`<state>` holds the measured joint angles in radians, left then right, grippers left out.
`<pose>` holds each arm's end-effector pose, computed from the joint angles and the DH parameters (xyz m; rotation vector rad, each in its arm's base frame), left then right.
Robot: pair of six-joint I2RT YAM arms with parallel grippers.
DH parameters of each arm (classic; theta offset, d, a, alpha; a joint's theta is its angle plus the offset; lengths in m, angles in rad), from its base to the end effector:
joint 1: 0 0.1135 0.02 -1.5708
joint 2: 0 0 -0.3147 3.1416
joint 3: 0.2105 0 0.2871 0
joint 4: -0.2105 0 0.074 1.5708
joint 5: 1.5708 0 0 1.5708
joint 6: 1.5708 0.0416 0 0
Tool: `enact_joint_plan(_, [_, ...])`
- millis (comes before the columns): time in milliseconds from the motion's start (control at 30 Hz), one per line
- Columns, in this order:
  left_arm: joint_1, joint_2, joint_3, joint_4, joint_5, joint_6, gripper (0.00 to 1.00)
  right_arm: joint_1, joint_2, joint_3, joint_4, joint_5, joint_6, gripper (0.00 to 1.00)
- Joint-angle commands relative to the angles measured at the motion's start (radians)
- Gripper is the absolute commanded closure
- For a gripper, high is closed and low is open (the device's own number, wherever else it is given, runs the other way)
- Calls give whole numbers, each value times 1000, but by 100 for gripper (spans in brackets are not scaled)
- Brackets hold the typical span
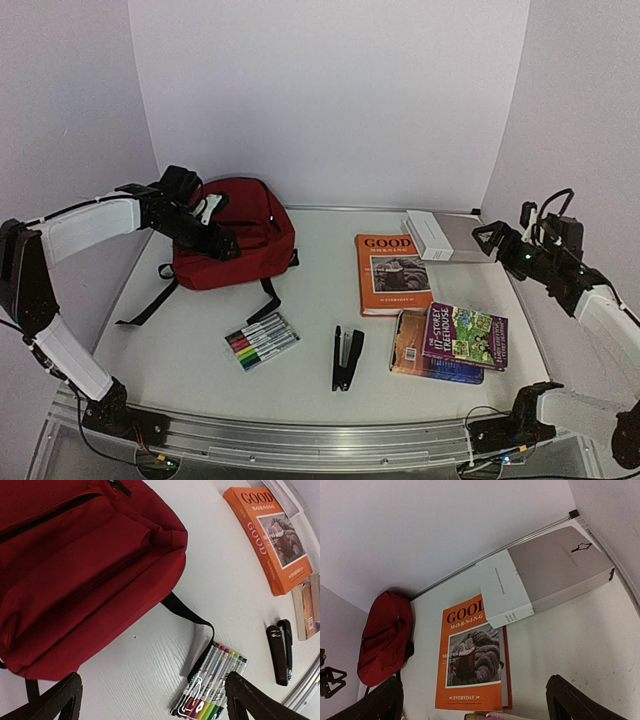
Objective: Pack the student bag
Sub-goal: Move the student bag to the center of the board.
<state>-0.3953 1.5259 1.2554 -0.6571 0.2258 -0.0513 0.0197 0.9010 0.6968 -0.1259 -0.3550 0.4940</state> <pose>0.3297 -0.1477 0.3190 0.5260 2.4707 -0.4653 0.2183 0.0188 0.3254 0.2122 1.9268 0.6826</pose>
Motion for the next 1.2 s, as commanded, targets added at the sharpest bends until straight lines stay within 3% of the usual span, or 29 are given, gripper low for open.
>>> enact_joint_plan(0, [-17, 128, 102, 57, -124, 174, 0, 89, 16, 17, -3, -36, -16, 2])
enact_joint_plan(200, [-17, 251, 143, 58, -265, 172, 0, 156, 26, -14, 25, -19, 9, 2])
enact_joint_plan(367, [-18, 303, 146, 51, -249, 136, 9, 174, 59, -14, 38, -17, 21, 2])
enact_joint_plan(667, [-28, 364, 191, -9, -235, 94, 71, 227, 65, -15, 47, 15, 45, 2])
enact_joint_plan(833, [-29, 337, 193, -30, -247, 76, 97, 227, 63, 39, -56, 124, -34, 2])
enact_joint_plan(967, [-42, 306, 220, -80, -208, 34, 100, 226, 62, 82, -108, 139, -74, 2])
enact_joint_plan(1167, [-65, 285, 392, -210, -8, -141, 100, 227, 104, 112, -128, 144, -110, 2])
